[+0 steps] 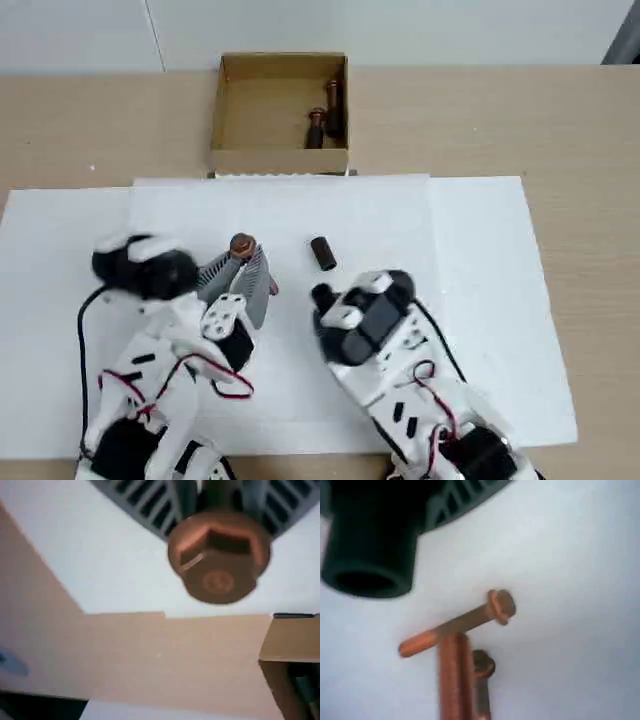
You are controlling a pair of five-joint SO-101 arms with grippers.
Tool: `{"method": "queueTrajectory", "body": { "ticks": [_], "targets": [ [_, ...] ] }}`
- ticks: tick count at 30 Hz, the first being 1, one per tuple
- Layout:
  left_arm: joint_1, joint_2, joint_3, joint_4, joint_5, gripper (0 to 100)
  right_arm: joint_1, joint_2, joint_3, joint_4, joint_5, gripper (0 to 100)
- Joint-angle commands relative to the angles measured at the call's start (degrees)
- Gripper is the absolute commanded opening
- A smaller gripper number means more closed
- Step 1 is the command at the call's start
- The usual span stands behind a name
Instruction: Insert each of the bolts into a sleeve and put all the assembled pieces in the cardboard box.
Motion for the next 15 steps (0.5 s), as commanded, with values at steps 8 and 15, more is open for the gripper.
{"method": "queueTrajectory", "body": {
  "ticks": [8, 15],
  "targets": [
    [-1.23, -3.43, -0.84, -3.08, 8.09, 1, -2.51, -0.4, 4.48, -9.36, 7.65, 0.2],
    [-0.97, -3.43, -1.01, -5.63, 9.41, 1, -2.51, -0.4, 6.95, -10.59, 9.23, 0.2]
  ]
}}
